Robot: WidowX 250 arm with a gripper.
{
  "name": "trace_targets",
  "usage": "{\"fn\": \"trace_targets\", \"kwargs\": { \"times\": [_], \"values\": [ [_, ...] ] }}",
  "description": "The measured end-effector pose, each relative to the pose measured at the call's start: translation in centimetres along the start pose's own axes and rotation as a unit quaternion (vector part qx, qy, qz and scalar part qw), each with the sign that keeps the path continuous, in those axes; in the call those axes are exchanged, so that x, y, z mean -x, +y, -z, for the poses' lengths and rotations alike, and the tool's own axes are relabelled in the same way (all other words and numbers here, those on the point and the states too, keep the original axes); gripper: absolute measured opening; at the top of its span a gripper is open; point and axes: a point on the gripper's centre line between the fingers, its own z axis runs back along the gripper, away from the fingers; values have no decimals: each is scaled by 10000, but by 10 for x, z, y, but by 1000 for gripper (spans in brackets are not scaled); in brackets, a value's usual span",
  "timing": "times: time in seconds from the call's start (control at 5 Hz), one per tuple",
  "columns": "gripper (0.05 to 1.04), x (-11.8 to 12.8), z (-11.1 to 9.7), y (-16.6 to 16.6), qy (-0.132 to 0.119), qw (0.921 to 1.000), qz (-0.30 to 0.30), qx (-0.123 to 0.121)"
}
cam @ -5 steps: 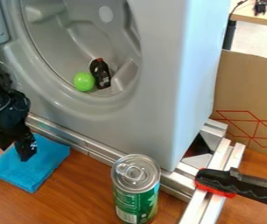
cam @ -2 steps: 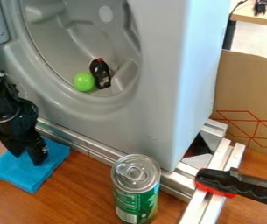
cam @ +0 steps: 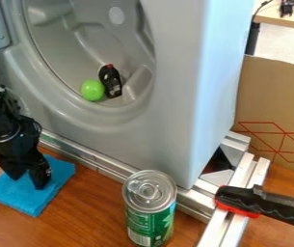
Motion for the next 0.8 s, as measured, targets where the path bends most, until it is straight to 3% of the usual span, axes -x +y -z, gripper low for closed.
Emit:
{"fn": "trace_targets", "kwargs": {
  "times": [0.4, 0.6, 0.8],
  "values": [
    [996, 53, -6, -34, 1003, 9936, -238, 451],
    [996, 68, -10, -39, 1320, 9892, -399, 490],
    [996, 71, -20, -36, 1236, 9909, -423, 340]
  ]
}}
